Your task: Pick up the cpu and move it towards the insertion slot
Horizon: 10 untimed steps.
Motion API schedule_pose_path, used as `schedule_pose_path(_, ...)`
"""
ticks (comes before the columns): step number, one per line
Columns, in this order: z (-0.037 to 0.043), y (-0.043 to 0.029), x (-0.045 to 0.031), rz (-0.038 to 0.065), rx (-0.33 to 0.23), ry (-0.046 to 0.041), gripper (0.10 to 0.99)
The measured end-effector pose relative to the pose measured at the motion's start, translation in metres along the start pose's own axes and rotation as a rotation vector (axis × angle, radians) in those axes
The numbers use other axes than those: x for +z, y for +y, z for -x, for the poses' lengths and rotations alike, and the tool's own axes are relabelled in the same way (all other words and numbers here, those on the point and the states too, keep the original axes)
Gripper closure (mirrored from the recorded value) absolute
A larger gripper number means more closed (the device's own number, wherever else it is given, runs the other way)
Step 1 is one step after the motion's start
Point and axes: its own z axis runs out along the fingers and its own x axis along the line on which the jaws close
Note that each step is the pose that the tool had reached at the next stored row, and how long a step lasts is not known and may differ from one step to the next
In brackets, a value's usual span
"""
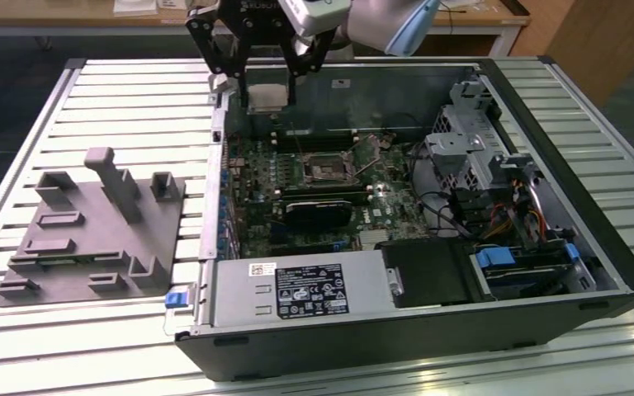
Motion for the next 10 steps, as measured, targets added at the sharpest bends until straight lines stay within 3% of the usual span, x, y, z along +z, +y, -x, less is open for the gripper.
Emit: schedule_pose_path(10,0.0182,0.0011,-0.0001,0.0,0.0,0.0,0.541)
